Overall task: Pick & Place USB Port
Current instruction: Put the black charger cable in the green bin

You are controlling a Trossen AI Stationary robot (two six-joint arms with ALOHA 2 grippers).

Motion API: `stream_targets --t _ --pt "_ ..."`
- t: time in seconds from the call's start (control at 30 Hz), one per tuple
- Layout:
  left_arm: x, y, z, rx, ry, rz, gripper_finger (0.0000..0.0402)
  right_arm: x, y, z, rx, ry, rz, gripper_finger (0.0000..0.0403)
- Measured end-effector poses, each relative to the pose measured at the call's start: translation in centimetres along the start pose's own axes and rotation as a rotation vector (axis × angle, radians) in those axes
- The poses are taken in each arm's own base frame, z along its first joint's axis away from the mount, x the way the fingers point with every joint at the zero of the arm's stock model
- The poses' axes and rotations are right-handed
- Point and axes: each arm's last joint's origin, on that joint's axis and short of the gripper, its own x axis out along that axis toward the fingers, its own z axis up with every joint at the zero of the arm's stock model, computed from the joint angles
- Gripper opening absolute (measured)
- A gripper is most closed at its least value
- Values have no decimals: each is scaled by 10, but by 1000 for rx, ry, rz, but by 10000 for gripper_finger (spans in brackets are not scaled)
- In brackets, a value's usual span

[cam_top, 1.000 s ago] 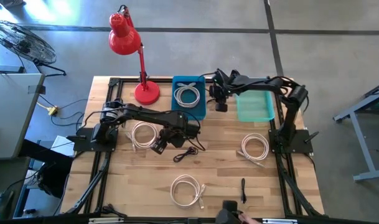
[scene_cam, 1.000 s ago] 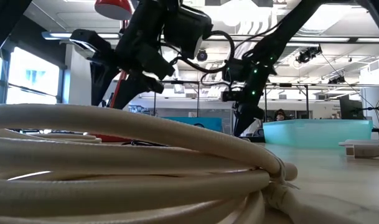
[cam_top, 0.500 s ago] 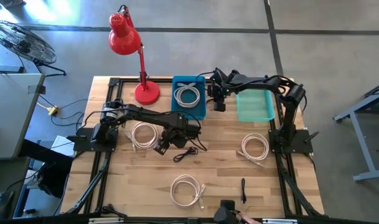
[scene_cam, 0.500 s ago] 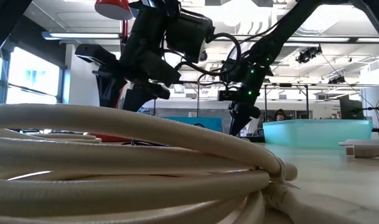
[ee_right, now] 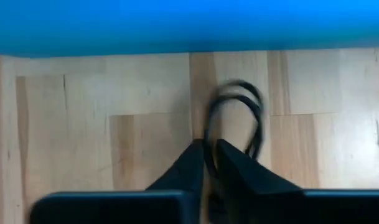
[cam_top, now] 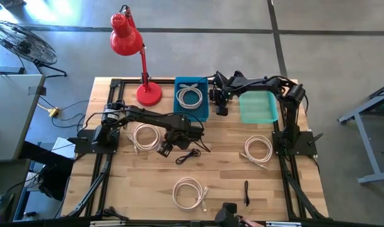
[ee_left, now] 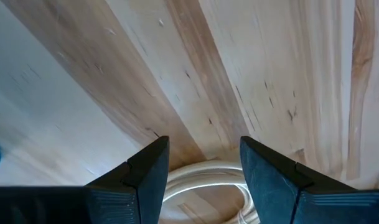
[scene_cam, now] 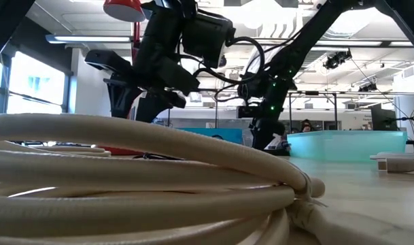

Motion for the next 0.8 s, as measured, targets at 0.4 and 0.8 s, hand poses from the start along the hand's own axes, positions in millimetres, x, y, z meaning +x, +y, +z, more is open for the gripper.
stream_targets --t 0.4,0.8 --pt "0 4 7 8 -66 45 192 -14 17 8 -28 95 -121 3" --pt "12 1 -3 4 42 50 192 -121 62 20 -40 80 -367 1"
